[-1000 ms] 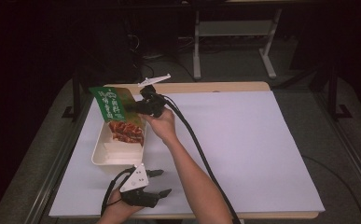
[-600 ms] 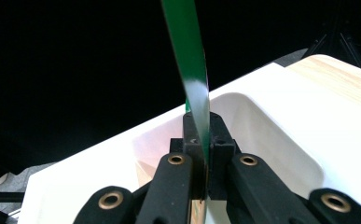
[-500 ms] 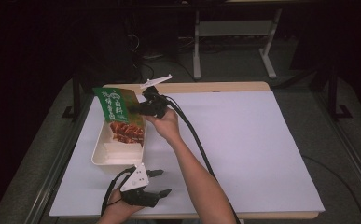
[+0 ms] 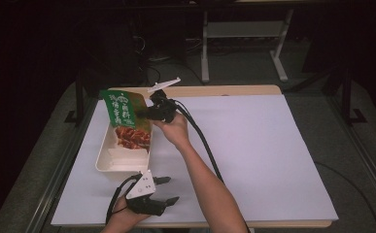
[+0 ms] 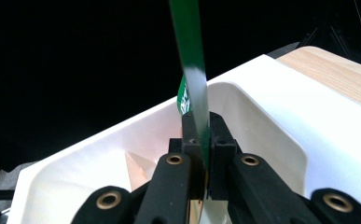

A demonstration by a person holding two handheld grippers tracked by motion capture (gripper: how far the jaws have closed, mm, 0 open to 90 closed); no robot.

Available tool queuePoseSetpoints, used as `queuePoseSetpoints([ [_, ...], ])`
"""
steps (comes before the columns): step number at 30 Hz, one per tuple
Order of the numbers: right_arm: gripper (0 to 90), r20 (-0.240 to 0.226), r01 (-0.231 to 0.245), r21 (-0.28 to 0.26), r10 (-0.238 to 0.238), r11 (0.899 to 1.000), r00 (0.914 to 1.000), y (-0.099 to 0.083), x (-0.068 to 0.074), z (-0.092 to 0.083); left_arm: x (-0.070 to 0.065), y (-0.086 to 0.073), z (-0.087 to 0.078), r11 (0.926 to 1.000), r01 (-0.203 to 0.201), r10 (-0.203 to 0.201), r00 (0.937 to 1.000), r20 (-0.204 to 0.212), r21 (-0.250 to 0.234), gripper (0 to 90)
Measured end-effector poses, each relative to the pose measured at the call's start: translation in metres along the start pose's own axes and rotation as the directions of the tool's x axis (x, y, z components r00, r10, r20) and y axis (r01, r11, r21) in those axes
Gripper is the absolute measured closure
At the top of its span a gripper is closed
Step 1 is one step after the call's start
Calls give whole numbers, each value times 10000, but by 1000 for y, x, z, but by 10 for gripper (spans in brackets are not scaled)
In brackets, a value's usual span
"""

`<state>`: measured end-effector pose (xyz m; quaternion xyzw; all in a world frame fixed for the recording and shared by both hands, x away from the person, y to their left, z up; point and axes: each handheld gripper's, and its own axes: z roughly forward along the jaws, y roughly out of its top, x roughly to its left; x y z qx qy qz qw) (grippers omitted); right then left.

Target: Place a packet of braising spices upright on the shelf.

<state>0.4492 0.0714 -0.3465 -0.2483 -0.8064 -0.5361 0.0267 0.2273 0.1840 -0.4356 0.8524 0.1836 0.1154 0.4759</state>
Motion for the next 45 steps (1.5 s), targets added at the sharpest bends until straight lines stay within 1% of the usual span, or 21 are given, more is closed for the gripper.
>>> queuePoseSetpoints([
  [3,856,71,66,114,-67,9999,10000,1,1,-1,0,0,0,10000,-17,17,10000,26,14,327],
  [4,838,69,90,113,-91,9999,9999,1,1,-2,0,0,1,10000,55,-55,10000,29,17,327],
  [6,794,135,74,157,-76,9998,9999,1,2,-3,0,0,1,10000,29,-30,10000,35,43,326],
  [8,751,283,61,242,-68,9997,9996,1,2,-4,1,0,1,10000,71,-71,10000,42,47,325],
  [11,707,219,37,283,-44,9996,9998,1,1,-7,1,0,1,10000,74,-74,10000,19,57,316],
  [15,668,196,159,342,-166,9993,9997,2,4,-12,2,0,1,9999,108,-108,9999,1,13,315],
  [20,630,349,339,485,-356,9983,9988,1,6,-17,2,-1,1,9999,149,-149,9999,-1,27,311],
  [25,594,226,217,521,-229,9984,9995,-2,4,-26,1,-1,2,9998,170,-170,9999,-4,33,309],
  [28,572,280,245,510,-260,9984,9993,-4,4,-32,1,-1,2,9998,175,-175,9998,1,43,307],
  [31,556,248,155,544,-168,9984,9996,-5,2,-38,1,-1,2,9997,228,-228,9997,19,75,306],
  [32,553,276,130,506,-144,9986,9995,-6,3,-40,1,-1,2,9997,229,-229,9997,20,79,306],
  [33,547,336,207,439,-222,9988,9992,-7,3,-43,1,-1,2,9997,216,-216,9998,14,79,306],
  [36,529,361,135,413,-150,9991,9992,-8,2,-49,1,-1,2,9996,262,-263,9997,12,94,306],
  [37,527,350,85,366,-98,9993,9993,-8,3,-50,2,-2,2,9996,266,-266,9996,7,111,306],
  [39,515,308,173,368,-184,9992,9994,-10,2,-54,2,-2,3,9995,288,-288,9996,-2,104,306],
  [41,508,371,146,348,-158,9993,9992,-11,3,-57,2,-2,2,9996,273,-273,9996,-12,117,305],
  [44,496,361,80,276,-90,9996,9993,-13,3,-62,2,-2,3,9995,288,-288,9996,-1,130,305],
  [45,485,335,90,324,-101,9994,9994,-14,2,-64,2,-2,3,9995,268,-268,9996,-2,141,304],
])
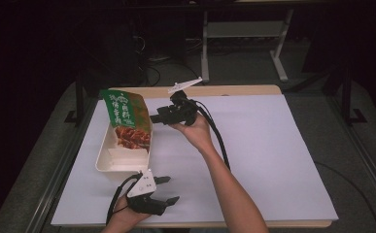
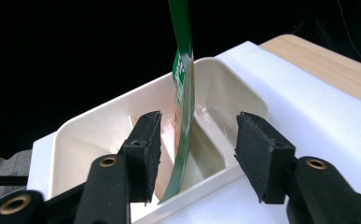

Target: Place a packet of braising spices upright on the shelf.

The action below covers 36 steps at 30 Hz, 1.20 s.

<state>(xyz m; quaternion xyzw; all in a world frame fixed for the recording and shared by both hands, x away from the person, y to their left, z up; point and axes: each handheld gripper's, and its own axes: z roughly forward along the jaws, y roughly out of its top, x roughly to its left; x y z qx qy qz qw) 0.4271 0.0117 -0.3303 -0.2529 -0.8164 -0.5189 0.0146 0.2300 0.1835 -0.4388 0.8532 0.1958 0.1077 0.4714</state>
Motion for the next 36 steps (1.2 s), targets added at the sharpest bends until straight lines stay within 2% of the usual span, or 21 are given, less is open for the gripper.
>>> queuePoseSetpoints([
  [3,473,-29,-84,48,84,10000,10000,-2,-1,-4,0,0,1,10000,88,-88,9999,53,-38,303],
  [36,408,186,-330,-26,330,9995,9993,-22,-3,-37,2,-1,-1,10000,73,-73,10000,-8,3,302],
])
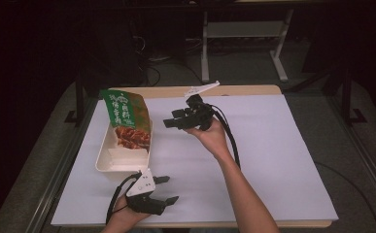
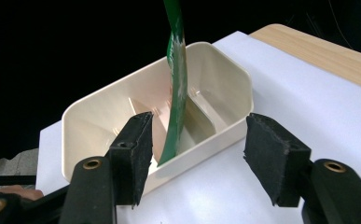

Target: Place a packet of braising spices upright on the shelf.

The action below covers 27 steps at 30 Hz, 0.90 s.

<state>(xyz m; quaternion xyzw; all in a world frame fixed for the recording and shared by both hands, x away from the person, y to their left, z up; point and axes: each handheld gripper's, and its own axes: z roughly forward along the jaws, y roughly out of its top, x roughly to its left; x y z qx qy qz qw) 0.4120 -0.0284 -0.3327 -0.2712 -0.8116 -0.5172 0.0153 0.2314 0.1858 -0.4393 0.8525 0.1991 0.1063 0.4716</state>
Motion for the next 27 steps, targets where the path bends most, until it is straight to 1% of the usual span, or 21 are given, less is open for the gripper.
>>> queuePoseSetpoints([
  [4,403,26,-2,8,2,10000,10000,-5,-1,-4,0,0,0,10000,40,-40,10000,-24,-46,302],
  [6,402,24,-83,105,82,9999,10000,-7,-2,-7,0,0,0,9999,103,-103,9999,-22,-37,302],
  [8,403,91,-79,11,79,10000,9999,-9,-2,-10,0,0,0,9999,120,-120,9999,-33,-39,302],
  [16,392,172,-205,52,204,9998,9996,-18,-6,-20,1,-1,2,9999,119,-119,9999,8,52,302],
  [17,391,177,-238,28,238,9997,9996,-19,-6,-21,0,-1,2,9998,206,-206,9998,16,10,302],
  [20,384,191,-286,156,283,9995,9994,-22,-7,-24,0,-1,2,9998,220,-220,9998,7,4,302],
  [24,383,259,-251,96,248,9996,9994,-26,-8,-28,1,-1,1,9999,122,-122,9999,-14,66,302],
  [27,381,287,-300,74,298,9995,9991,-29,-8,-31,1,-1,1,9999,141,-141,9999,-28,28,302],
])
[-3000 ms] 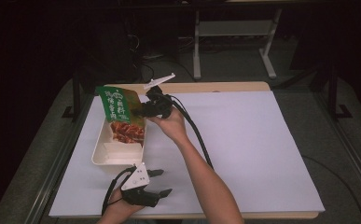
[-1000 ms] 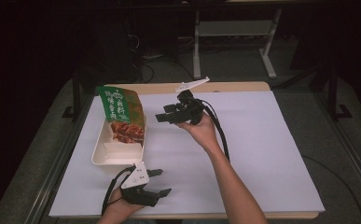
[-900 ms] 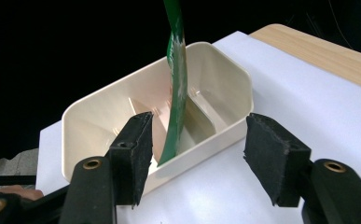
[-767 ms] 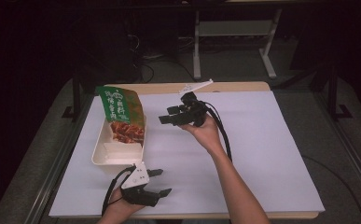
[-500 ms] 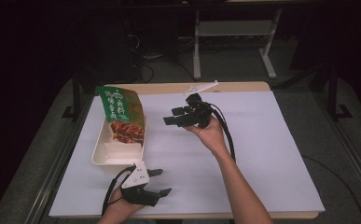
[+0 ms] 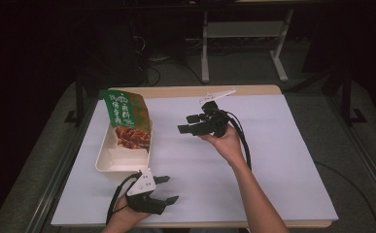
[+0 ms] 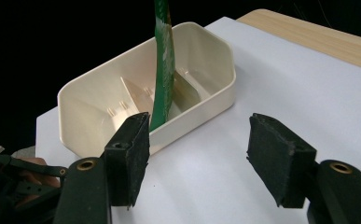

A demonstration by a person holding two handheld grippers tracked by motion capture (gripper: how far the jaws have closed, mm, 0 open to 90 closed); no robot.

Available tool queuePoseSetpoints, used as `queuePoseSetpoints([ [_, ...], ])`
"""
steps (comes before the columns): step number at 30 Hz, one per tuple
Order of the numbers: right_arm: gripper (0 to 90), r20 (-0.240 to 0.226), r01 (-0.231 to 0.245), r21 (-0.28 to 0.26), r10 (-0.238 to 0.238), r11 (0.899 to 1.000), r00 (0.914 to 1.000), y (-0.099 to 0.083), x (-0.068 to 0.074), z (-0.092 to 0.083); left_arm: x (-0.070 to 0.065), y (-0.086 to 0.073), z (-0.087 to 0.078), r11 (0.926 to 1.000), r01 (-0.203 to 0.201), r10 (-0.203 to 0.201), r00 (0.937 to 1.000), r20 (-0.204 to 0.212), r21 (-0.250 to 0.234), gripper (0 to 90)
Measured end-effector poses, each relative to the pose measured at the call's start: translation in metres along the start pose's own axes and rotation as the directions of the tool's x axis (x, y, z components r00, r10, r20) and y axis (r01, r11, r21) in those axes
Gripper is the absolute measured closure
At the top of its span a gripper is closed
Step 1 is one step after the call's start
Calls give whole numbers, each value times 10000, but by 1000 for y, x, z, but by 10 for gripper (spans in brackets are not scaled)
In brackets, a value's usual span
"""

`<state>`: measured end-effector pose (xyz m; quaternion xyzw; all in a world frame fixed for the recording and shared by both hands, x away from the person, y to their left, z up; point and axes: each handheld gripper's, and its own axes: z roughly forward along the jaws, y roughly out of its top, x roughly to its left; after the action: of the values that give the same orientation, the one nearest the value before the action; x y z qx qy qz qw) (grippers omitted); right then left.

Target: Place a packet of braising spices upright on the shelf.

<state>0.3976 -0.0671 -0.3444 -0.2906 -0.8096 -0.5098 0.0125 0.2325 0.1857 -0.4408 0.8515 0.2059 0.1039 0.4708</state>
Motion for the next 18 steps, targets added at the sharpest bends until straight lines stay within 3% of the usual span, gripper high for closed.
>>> queuePoseSetpoints([
  [18,358,44,-332,1,332,9994,9994,-20,-3,-15,0,0,1,10000,1,-1,10000,-3,-55,302],
])
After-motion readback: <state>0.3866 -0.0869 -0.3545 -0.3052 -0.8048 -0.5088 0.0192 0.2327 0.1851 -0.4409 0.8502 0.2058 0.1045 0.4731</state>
